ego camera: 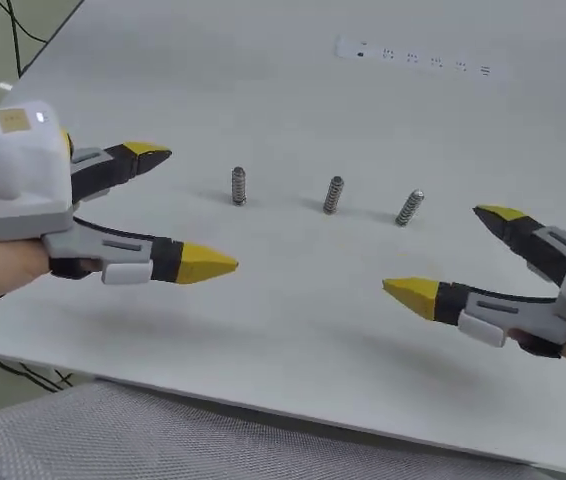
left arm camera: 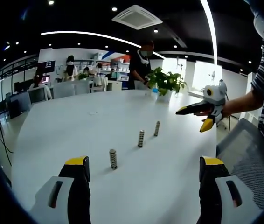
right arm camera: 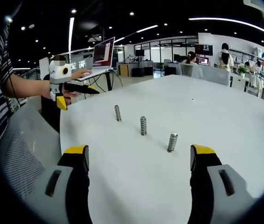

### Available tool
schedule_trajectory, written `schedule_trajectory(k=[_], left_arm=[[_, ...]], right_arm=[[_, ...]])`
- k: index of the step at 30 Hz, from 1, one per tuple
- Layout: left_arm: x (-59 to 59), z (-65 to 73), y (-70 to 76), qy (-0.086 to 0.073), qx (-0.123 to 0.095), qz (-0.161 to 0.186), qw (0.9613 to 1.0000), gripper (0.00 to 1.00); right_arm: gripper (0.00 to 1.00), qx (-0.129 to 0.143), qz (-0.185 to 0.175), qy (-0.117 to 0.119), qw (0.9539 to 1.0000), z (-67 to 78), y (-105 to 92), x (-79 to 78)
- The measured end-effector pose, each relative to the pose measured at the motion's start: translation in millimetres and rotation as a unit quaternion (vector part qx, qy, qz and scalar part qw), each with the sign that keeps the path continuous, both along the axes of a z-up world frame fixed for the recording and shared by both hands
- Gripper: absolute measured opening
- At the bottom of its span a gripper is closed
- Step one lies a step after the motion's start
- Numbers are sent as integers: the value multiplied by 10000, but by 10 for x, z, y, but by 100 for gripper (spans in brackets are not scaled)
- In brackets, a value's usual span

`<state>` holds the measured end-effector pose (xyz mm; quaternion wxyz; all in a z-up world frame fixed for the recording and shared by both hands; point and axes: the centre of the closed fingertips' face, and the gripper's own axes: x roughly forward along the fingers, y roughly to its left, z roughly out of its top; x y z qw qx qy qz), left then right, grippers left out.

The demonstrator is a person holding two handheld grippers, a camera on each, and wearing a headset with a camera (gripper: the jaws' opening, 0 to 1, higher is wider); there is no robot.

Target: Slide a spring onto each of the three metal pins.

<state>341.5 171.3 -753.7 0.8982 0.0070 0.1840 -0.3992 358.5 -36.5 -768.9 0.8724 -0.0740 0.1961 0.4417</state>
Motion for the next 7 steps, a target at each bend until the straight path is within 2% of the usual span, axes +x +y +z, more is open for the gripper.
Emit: schedule_trajectory(k=[3,7], left_arm=[[-37,-13,6,23,35,-11,10000,97],[-77,-19,37,38,23,31,10000,97]], right_arm=[[93,140,-199,32,9997,1,-111,-24],[94,190,-402,90,9990,-3,-220,-41]])
